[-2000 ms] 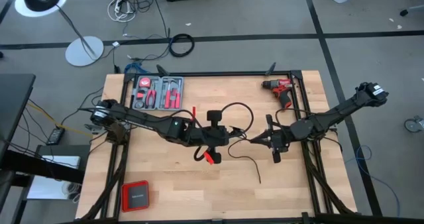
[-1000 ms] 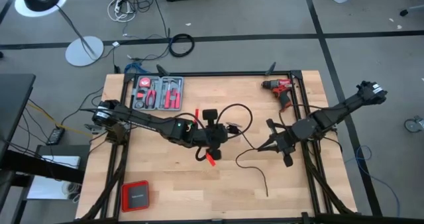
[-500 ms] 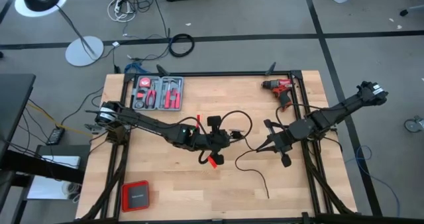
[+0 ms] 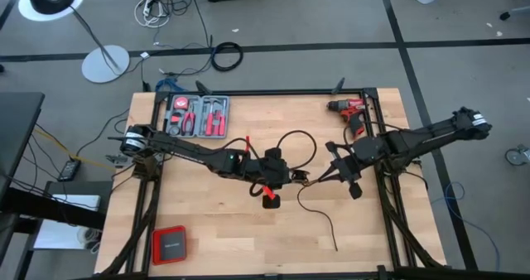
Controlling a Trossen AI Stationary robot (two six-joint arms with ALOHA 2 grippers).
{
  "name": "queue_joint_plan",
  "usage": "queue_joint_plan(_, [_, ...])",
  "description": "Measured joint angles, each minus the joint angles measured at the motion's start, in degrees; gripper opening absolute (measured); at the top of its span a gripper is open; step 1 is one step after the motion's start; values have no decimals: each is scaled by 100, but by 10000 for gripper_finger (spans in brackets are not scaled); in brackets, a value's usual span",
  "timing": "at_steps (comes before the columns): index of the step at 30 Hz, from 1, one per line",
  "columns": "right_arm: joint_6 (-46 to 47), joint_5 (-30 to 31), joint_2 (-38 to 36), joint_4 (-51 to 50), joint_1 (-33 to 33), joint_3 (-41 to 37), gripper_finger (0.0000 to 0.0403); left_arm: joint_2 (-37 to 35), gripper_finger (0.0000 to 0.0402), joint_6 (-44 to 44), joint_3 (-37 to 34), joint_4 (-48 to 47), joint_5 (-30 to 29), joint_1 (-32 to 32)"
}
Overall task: Coil cords
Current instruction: Coil the black wire on the spool
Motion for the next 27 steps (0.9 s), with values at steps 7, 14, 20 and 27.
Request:
queue_joint_plan(7, [-151,-169,-2,-906,-128,501,2,4,0,-23,0,-267,84,-3])
queue_joint_plan(14, [-316,-143,-2,-784,-187,590,2,4,0,-27,0,-280,226,-3])
queue_joint_plan(20, [-766,-124,252,-526,-377,595,2,7,0,-18,0,-112,406,-3])
queue_joint_plan(27, [-1489,45,840,129,-583,595,2,9,0,-85,0,-7,430,-12])
